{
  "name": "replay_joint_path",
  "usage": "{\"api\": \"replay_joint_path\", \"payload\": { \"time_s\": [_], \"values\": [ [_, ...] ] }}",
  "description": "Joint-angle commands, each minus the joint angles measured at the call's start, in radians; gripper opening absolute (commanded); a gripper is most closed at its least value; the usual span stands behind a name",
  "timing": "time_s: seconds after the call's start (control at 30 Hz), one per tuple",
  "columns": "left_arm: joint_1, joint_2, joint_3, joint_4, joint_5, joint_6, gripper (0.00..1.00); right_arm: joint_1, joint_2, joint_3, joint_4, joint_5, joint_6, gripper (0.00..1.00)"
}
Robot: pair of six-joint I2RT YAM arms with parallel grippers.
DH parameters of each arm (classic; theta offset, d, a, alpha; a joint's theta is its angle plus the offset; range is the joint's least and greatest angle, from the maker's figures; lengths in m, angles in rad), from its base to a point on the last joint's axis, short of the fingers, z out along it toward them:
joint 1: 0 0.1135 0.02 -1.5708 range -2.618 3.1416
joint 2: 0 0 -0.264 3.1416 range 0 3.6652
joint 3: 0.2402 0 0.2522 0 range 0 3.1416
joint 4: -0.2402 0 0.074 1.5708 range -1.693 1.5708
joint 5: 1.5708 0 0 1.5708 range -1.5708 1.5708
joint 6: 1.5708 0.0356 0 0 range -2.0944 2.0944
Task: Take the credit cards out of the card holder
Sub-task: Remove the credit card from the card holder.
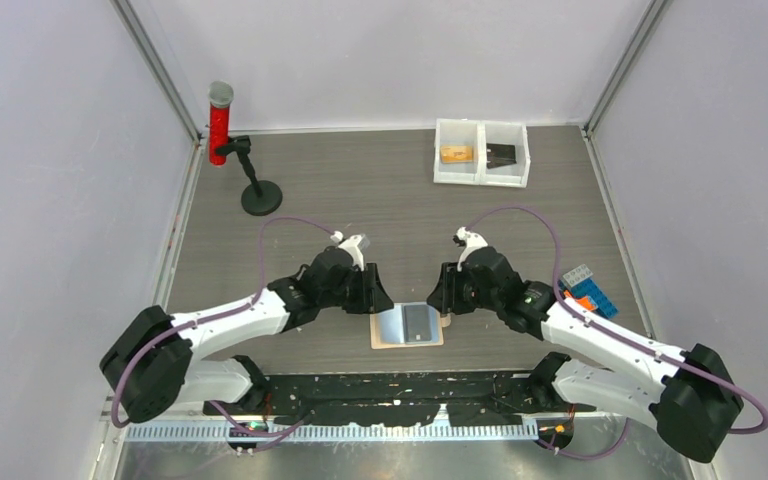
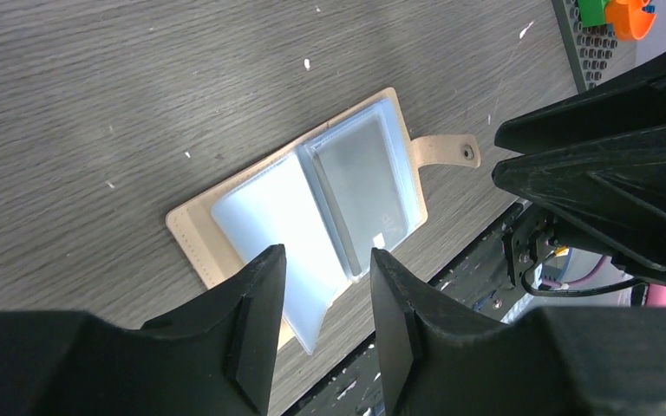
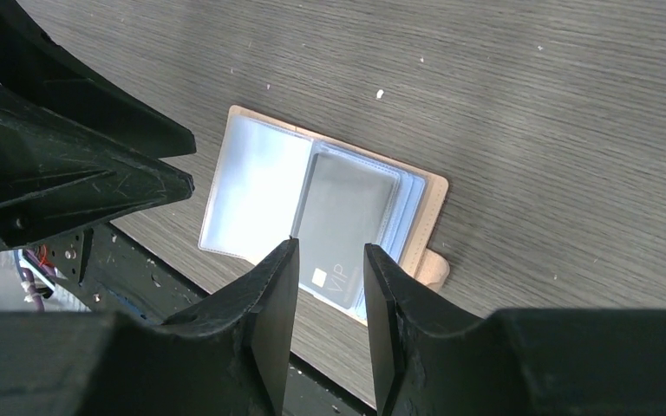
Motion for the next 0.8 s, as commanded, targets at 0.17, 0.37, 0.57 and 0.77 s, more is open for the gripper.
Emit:
{"api": "replay_joint_path", "payload": {
  "time_s": [0.17,0.37,0.57,0.77],
  "values": [
    [0.011,0.098,-0.05,0.198,0.059,0.007,0.33,0.008,0.066,-0.004,0.101,-0.032,0.042,0.42],
    [0.011,0.169,-0.093,0.279,0.099,-0.017,0.32,0.019,0.099,-0.035,0.132,-0.033,0.046,0.48],
    [0.008,0.212,-0.139,0.329,0.129,-0.03,0.29,0.025,0.138,-0.069,0.163,-0.059,0.047,0.5],
    [-0.003,0.195,-0.179,0.33,0.109,-0.039,0.29,0.029,0.191,-0.107,0.248,-0.12,0.06,0.49]
  ]
}}
